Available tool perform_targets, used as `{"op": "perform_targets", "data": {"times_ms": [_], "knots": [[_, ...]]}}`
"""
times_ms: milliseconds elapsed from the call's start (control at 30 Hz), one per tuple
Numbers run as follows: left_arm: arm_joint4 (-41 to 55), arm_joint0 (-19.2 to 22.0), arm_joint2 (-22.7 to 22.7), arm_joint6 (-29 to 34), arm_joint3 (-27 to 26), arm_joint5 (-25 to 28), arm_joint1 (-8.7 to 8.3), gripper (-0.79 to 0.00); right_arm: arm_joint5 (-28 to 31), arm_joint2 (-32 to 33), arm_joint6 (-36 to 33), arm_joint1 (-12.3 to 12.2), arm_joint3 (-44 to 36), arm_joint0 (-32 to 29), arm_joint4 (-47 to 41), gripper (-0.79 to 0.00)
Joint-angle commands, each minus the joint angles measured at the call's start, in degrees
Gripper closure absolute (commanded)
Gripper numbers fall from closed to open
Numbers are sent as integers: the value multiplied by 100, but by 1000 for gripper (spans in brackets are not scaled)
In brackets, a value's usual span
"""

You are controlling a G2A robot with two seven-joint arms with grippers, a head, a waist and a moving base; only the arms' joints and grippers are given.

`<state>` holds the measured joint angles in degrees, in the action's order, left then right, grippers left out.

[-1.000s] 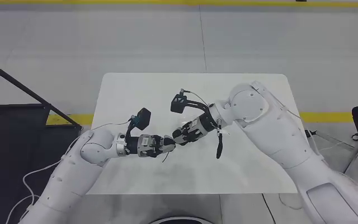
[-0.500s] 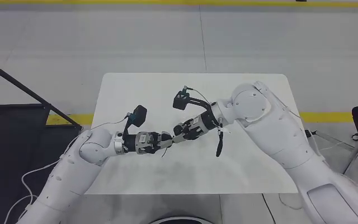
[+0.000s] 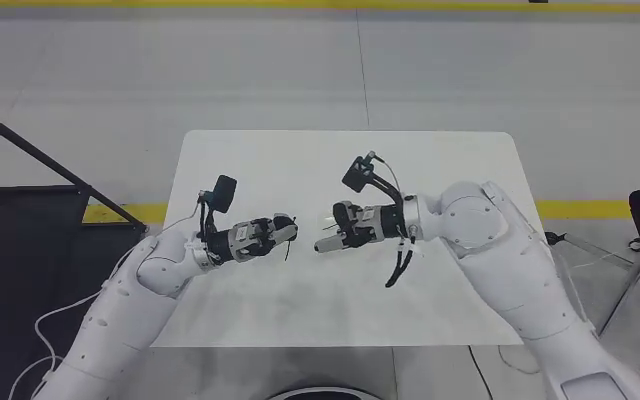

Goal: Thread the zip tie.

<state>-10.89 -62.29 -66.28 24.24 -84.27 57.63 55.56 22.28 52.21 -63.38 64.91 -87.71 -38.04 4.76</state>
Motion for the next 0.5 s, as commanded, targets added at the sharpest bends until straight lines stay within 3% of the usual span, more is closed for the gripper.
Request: {"op": "perform_targets", "data": {"times_ms": [0, 233, 467], "knots": [[-5, 2, 3, 11, -2, 2, -1, 0, 7, -6, -14, 2, 12, 14, -10, -785], [-5, 2, 3, 11, -2, 2, -1, 0, 1, -29, 18, 3, -17, -26, 21, -785], [-408, -123, -55, -830, -95, -594, 92, 0, 290, -246, 262, 41, -81, -181, 136, -785]]}}
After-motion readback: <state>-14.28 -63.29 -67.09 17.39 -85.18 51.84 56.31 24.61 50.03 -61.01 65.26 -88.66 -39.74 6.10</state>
